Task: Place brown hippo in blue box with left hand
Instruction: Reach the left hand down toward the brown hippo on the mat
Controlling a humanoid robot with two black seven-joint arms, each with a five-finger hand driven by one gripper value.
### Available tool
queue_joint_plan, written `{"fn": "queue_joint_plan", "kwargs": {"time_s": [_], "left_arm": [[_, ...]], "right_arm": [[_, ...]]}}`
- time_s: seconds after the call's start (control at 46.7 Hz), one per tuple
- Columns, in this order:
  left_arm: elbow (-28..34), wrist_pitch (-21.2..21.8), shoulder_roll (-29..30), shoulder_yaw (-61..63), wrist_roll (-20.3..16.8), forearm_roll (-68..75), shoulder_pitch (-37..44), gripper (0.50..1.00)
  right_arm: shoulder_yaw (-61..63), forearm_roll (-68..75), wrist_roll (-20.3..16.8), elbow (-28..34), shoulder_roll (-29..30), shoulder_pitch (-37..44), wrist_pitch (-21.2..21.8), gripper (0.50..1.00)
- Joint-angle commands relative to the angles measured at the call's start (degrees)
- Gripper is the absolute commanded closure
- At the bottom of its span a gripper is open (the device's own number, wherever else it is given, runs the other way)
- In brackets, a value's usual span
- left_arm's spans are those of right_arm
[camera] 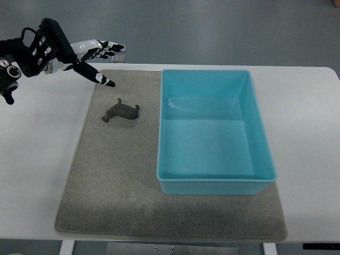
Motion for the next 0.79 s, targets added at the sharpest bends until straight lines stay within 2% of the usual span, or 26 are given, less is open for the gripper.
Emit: {"fn": "queue_joint_plan", "kwargs": {"time_s": [0.0, 0.214, 0.771], "left_arm": [[-1.26, 1.17, -0.03, 0.94, -0.33, 4.96, 0.02, 0.501], [-3.63, 3.55, 0.15, 3.57, -3.41, 14.37, 0.2, 0.501], [-6.36, 3.9, -0.56, 7.18, -3.59, 17.98, 1.25, 0.506]], "right_arm": [[0.0, -0.08, 0.0, 0.04, 0.0, 0.0, 0.0, 0.564], [0.0, 0.01, 0.0, -0.05, 0.0, 0.0, 0.0, 0.564], [0.0, 0.01, 0.0, 0.04, 0.0, 0.0, 0.0, 0.564]]}}
